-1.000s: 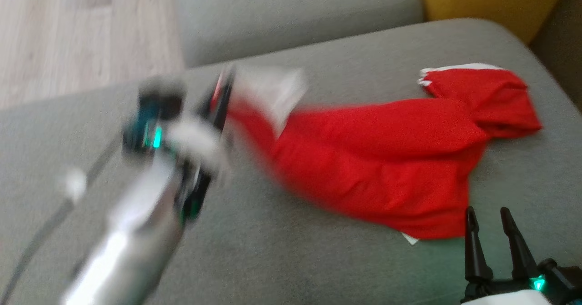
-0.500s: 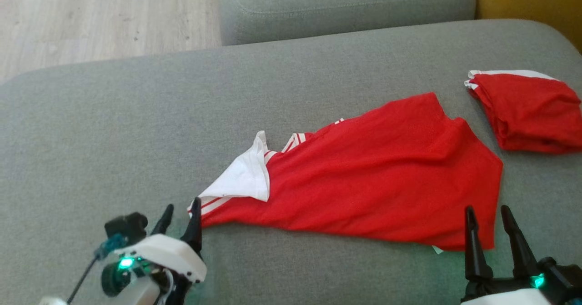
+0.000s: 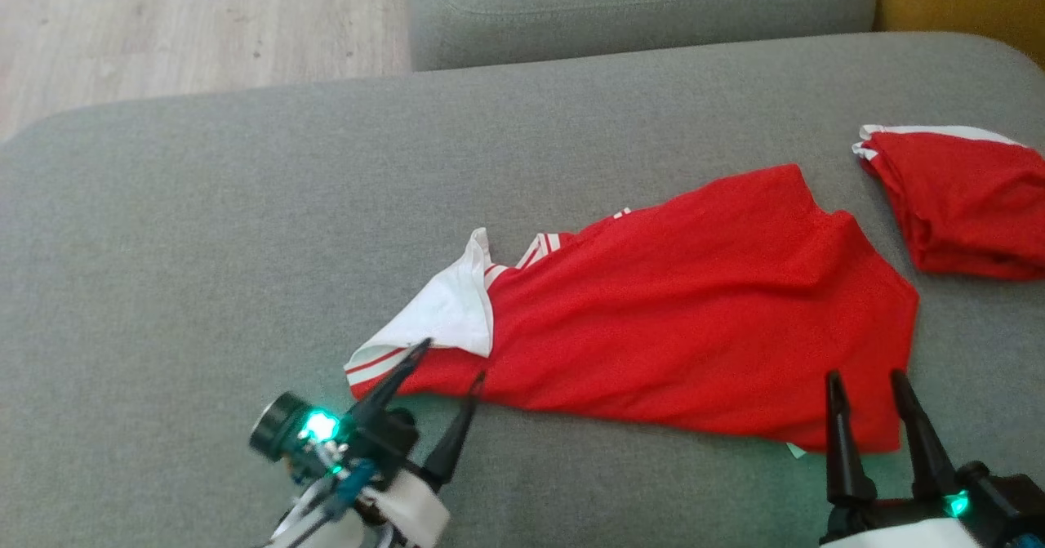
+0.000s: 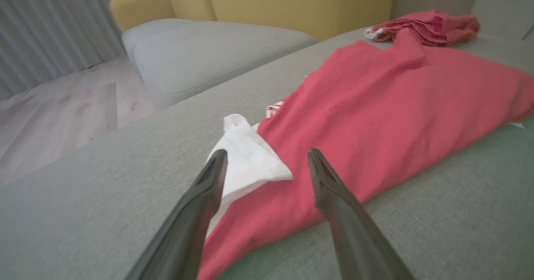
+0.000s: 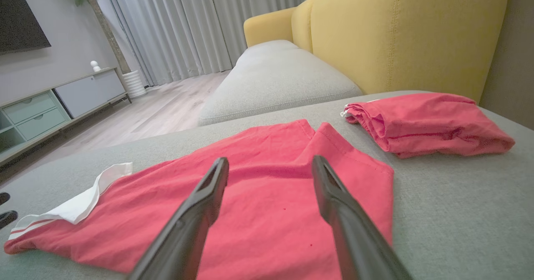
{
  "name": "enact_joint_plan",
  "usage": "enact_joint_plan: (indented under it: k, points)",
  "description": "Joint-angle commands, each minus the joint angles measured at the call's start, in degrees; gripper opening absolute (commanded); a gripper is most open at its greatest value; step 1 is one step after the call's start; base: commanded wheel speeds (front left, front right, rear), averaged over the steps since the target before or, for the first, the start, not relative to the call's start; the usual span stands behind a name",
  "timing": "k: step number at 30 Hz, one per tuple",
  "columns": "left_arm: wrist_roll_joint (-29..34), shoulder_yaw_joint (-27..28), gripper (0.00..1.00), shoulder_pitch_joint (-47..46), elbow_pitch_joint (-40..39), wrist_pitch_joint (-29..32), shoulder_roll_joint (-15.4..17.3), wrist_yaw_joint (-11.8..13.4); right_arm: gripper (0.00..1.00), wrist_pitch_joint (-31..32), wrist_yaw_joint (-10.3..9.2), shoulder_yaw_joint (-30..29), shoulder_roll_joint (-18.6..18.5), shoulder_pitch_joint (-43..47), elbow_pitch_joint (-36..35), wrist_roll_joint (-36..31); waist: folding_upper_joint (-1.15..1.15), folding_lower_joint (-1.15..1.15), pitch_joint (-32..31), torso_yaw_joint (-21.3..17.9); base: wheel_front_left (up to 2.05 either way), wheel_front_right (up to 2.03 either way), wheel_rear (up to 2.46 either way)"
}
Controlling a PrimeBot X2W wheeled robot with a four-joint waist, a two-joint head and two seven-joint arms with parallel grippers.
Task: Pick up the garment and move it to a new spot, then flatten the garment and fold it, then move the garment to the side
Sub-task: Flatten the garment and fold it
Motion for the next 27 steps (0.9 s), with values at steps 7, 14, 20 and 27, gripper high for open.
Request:
enact_joint_plan:
  k: [7,14,20,27]
  points:
    - [11.38,-5.24,1.0,-10.09,6.46,4.0,0.32,1.96,1.0,-0.16,-0.05,2.52,-0.49,-3.37,-1.25,-0.59,0.0,0.0,1.37,-1.78,0.0,0.0,0.0]
    - [13.71,-7.0,1.0,-12.66,13.05,6.24,0.22,2.46,1.0,-0.16,-0.05,2.28,-0.52,-3.31,-1.25,-0.55,0.0,0.0,2.0,-2.94,0.0,0.0,0.0]
    - [13.62,-7.37,1.0,-13.9,16.25,4.45,-0.91,2.05,1.0,-0.16,-0.05,2.7,-0.51,-3.49,-0.99,-0.39,0.0,0.0,2.22,-3.44,0.0,0.0,0.0]
    - [13.34,-7.17,1.0,-15.46,18.79,1.83,-2.28,2.44,1.0,-0.16,-0.05,2.72,-0.5,-3.81,-1.05,-0.27,0.0,0.0,2.75,-3.53,0.0,0.0,0.0]
